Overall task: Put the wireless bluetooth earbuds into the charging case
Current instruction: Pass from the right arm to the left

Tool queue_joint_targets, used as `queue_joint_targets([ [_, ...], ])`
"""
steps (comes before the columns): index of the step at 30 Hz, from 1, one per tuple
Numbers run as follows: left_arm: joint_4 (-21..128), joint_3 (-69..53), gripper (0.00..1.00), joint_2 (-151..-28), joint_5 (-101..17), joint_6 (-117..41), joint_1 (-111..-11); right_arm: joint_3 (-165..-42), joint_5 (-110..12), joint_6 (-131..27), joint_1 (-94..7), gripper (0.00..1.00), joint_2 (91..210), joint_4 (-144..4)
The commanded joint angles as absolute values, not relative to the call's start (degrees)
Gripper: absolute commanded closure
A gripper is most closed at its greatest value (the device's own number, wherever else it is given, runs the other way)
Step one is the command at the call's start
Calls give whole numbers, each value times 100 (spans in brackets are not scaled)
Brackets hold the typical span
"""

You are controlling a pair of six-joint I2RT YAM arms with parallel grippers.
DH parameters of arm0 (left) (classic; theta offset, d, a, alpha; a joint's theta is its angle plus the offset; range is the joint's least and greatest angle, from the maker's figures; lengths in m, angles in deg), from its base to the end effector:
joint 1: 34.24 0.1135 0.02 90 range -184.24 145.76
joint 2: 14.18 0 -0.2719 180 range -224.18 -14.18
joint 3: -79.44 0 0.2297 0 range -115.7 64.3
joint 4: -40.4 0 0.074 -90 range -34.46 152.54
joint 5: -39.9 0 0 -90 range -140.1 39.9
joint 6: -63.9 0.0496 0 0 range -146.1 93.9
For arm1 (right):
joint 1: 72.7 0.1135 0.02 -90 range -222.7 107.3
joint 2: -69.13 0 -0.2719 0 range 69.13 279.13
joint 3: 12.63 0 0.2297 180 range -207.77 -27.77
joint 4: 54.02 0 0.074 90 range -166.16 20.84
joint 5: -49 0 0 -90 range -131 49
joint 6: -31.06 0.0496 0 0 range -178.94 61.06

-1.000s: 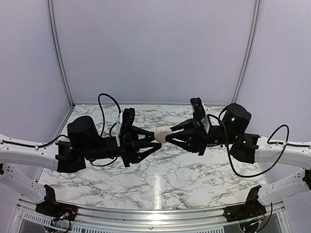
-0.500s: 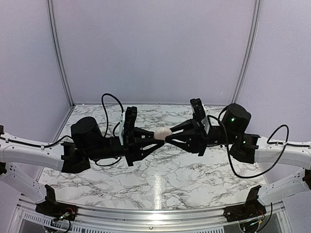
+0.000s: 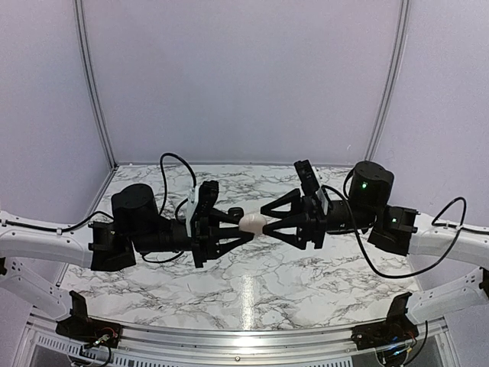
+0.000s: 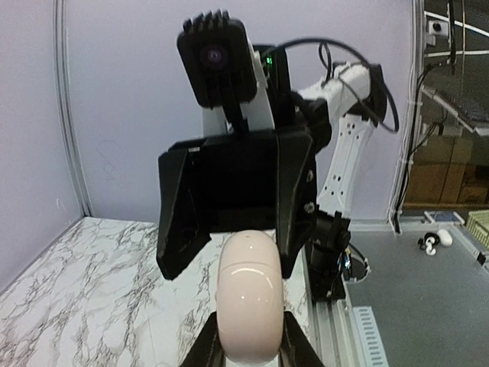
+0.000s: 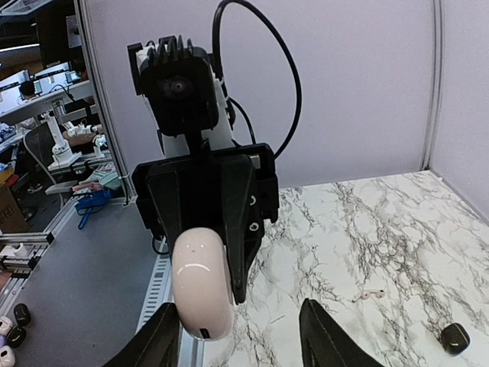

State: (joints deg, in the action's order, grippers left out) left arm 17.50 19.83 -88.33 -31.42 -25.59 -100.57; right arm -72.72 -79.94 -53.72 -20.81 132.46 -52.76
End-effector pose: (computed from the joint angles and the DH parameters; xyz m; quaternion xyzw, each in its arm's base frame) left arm 0.1010 -0.2700 0.3350 0.4578 0.4707 -0.4948 0.5693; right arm 0.1235 0.2079 0.3396 -0.4812 0.5309 0.5237 0.4608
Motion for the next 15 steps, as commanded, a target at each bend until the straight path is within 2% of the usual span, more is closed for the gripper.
queue_joint_targets([
  [1, 3174, 1793, 98, -8666, -2954, -1797, -10033, -7808, -7640, -6009, -2068, 46, 13108, -6651],
  [8, 5179, 949, 99, -8863, -3119, -1182, -10025, -7957, -7617, -6412, -1948, 46, 13047, -7879],
  [15, 5964, 361, 100, -9352, -2558, -1238, -9974, -8139, -7594, -6730, -1796, 49, 13224, -8462],
])
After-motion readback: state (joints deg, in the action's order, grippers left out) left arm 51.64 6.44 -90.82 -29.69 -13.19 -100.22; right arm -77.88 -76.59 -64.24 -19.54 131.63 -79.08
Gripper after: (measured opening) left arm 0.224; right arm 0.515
